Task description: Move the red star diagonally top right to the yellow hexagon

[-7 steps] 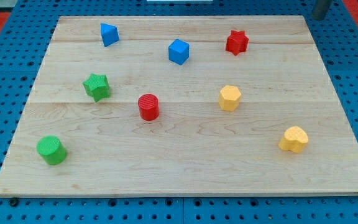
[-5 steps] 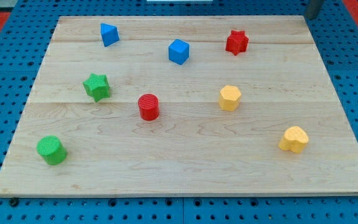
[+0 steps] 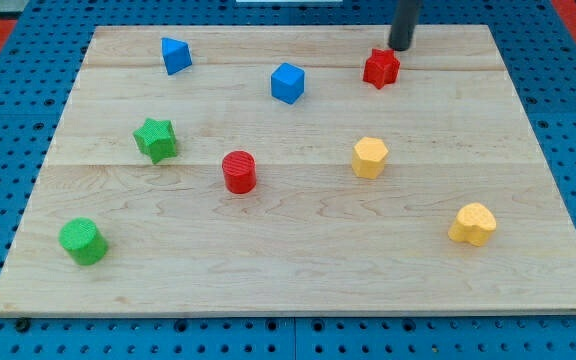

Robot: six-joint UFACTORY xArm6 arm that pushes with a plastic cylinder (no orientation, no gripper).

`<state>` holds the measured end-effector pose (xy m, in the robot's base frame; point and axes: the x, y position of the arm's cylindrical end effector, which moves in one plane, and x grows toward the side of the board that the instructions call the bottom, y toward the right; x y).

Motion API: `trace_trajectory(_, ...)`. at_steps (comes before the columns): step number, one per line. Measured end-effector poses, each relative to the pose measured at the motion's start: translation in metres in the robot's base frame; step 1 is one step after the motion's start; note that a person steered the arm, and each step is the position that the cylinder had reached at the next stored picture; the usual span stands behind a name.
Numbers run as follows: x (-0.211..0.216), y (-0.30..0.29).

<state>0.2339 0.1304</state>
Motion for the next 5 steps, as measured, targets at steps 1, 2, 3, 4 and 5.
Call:
trace_trajectory(1, 0.020, -0.007)
trace_trajectory(2, 0.067, 0.050)
trace_trajectory(3, 0.081, 0.042)
trace_trajectory(4, 0.020, 0.045)
trace_trajectory(5, 0.015, -0.004)
